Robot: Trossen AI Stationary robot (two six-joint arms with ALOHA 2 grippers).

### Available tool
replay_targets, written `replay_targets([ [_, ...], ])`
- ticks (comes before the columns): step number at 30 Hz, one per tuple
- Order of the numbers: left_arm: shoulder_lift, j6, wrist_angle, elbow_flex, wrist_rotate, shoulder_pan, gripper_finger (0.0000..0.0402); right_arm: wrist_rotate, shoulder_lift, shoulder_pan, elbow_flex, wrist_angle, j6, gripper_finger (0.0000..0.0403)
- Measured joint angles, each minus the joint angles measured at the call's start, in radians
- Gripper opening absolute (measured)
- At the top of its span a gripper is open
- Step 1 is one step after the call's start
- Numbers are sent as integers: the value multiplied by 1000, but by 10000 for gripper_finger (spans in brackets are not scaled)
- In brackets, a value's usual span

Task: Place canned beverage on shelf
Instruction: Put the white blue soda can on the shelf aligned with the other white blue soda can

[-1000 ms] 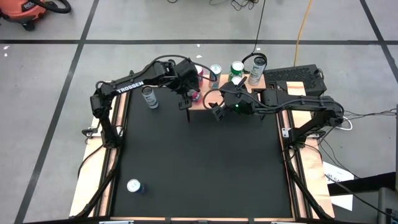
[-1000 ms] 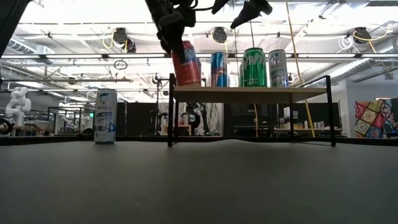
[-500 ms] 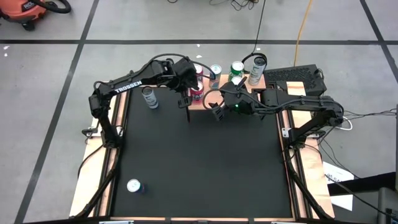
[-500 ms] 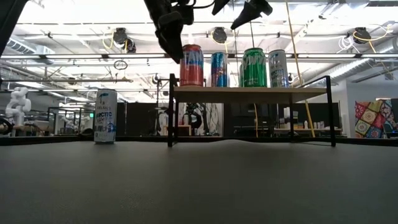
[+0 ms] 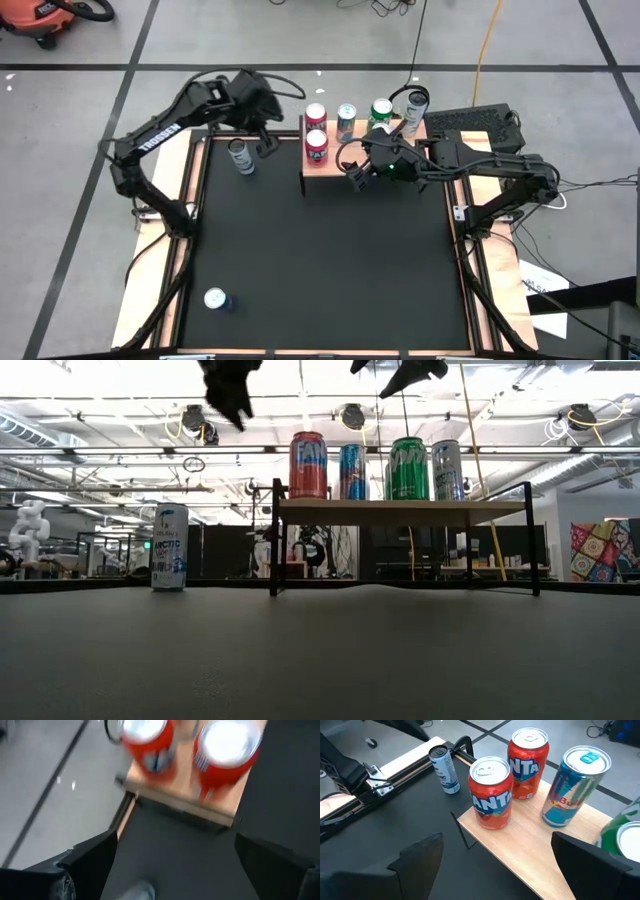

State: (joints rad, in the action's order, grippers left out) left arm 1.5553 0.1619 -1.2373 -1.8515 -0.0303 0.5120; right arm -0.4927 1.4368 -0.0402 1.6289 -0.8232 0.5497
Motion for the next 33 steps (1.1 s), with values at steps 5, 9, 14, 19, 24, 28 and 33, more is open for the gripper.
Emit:
replay_targets([
  [5, -72, -19, -16, 156, 1, 78, 397, 0, -8, 12, 0, -7, 14, 357],
  [9, -126, -27, 18, 295, 0, 152, 397, 0, -6, 30, 0, -23, 22, 357],
  [14, -157, -54, 27, 393, 1, 232, 397, 0, -7, 47, 0, -27, 35, 357],
  [19, -158, -101, 26, 421, -15, 284, 397, 0, -7, 48, 0, -28, 39, 357],
  [24, -157, -153, 27, 483, -62, 340, 397, 0, -7, 48, 0, -28, 46, 357],
  [28, -157, -157, 63, 551, -56, 366, 397, 0, -7, 48, 0, -28, 50, 357],
  [33, -157, -157, 136, 616, -37, 373, 397, 0, -7, 48, 0, -28, 52, 357],
])
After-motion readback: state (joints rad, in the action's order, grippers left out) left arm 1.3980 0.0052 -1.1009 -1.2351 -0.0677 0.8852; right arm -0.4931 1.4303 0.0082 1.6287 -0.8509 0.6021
